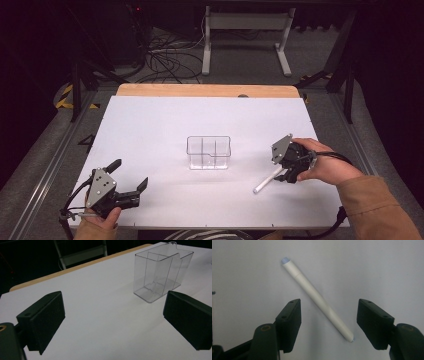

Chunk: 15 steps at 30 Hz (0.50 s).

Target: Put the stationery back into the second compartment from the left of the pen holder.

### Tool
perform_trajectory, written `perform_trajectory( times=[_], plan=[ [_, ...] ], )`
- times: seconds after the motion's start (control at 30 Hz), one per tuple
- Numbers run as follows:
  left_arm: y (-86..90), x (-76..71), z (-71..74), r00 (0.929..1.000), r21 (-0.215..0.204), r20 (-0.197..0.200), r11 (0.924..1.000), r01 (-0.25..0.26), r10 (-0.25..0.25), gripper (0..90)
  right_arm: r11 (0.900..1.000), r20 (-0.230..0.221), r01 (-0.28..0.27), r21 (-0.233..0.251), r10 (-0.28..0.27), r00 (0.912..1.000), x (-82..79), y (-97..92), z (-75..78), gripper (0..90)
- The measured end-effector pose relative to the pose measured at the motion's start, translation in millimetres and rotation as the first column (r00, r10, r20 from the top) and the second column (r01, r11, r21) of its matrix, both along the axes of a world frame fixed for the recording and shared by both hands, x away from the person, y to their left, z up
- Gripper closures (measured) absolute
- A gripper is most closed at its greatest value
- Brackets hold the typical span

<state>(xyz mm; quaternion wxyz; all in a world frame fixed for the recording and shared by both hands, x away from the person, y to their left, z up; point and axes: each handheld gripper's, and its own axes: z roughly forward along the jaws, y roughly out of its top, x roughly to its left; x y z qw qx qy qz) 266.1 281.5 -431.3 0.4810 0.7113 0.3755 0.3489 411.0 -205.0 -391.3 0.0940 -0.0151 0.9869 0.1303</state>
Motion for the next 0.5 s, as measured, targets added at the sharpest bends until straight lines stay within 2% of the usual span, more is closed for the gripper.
perform_trajectory(
  times=[0.17,0.33,0.5],
  plan=[
    [0.0,0.3,-0.1,1.0,0.0,-0.001,1.0,0.002,-0.002,4.6,0.9983,-0.011,-0.037,-0.045,0.037,0.9993,0.0,3.2,-6.4,38.3],
    [0.2,0.7,-0.3,1.0,0.0,-0.002,1.0,0.003,-0.003,4.6,0.9925,-0.003,-0.08,-0.093,0.08,0.9968,2.0,5.5,-12.8,38.9],
    [0.0,0.3,-0.3,1.0,-0.002,-0.001,1.0,0.004,-0.004,4.6,0.988,-0.017,-0.106,-0.113,0.105,0.9943,2.3,9.9,-19.8,40.2]
  ],
)
